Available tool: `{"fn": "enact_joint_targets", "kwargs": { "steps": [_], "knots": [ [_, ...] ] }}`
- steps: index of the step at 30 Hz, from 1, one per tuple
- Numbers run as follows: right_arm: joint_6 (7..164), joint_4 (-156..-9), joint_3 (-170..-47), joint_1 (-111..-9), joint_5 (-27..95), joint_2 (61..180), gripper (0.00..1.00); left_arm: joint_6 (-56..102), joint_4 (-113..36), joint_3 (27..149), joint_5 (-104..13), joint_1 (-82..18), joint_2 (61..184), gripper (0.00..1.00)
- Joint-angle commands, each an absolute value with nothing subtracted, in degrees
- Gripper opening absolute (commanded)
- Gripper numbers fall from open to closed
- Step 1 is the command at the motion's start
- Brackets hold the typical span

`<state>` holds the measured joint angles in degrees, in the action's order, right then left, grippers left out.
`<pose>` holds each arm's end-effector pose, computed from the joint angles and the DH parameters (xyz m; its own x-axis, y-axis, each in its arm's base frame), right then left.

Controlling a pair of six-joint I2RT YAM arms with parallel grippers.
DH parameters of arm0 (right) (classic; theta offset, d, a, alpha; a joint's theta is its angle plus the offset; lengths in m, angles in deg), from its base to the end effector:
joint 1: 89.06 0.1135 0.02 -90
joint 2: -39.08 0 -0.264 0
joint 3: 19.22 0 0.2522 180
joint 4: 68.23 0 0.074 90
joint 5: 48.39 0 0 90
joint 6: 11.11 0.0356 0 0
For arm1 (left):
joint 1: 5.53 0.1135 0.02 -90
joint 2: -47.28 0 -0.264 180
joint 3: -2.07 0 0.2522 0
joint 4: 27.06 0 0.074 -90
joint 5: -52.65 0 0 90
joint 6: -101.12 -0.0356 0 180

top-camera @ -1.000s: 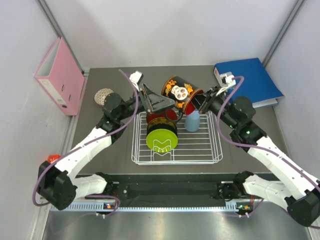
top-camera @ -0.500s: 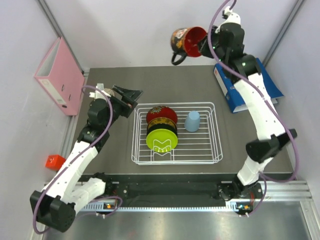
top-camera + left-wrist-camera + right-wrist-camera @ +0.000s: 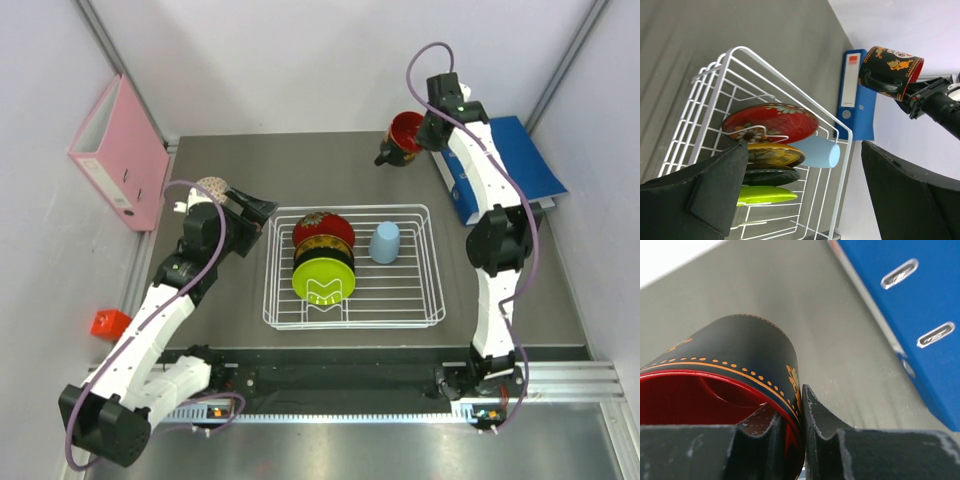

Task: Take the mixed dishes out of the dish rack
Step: Place the cup at the center of the board.

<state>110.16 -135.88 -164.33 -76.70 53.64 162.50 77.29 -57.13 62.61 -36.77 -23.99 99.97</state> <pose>0.4660 0.0945 0.3488 -0.6354 0.3805 -0.6719 0.3065 0.9230 0.2328 0.2005 -0.0666 0.3165 -0.4264 -0.8220 -0.3775 -0.2038 0.4939 -0.8453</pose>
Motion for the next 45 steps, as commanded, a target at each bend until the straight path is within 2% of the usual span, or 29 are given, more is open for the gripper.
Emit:
{"fn": "enact_joint_targets", "kwargs": {
  "steps": [1, 19, 27, 28, 29, 31, 32, 35, 42, 44, 45],
  "knots": [
    [111.9, -129.1, -167.3, -76.1, 54.1, 161.2, 0.00, 79.1, -60.0, 62.7, -35.5, -23.7, 101.5, 0.99],
    [113.0, -131.7, -168.1, -81.1, 54.4, 173.9, 0.00, 82.3, -60.8, 59.0, -37.1, -23.7, 102.8, 0.98],
    [111.8, -131.7, -167.5, -81.2, 55.1, 175.9, 0.00, 81.8, -61.3, 59.0, -39.1, -23.7, 104.1, 0.98],
    [111.7, -131.6, -167.5, -81.2, 55.0, 175.9, 0.02, 81.7, -61.4, 59.1, -39.4, -23.7, 104.2, 0.98],
    [111.7, -131.3, -167.4, -81.2, 54.7, 175.8, 0.13, 81.7, -61.3, 59.0, -39.5, -23.7, 104.4, 0.98],
    [111.6, -130.3, -166.8, -81.1, 53.7, 175.0, 0.26, 81.4, -60.9, 58.9, -39.7, -23.7, 104.6, 0.98],
    [111.6, -130.0, -166.8, -81.1, 53.4, 174.6, 0.39, 81.3, -60.7, 58.8, -39.9, -23.7, 104.6, 0.98],
    [111.8, -129.1, -167.0, -80.5, 53.1, 173.4, 0.55, 80.6, -58.9, 58.2, -40.3, -23.8, 104.2, 0.98],
    [113.8, -127.2, -168.2, -79.2, 50.7, 168.2, 0.64, 76.7, -54.7, 57.1, -41.4, -23.8, 102.0, 0.97],
    [114.7, -122.6, -165.5, -78.8, 48.7, 165.1, 0.65, 74.6, -52.9, 57.1, -41.4, -23.8, 101.3, 0.97],
    [116.5, -119.8, -160.5, -78.5, 47.0, 160.2, 0.66, 74.0, -52.2, 57.4, -41.7, -23.8, 101.1, 0.97]
  ]
}}
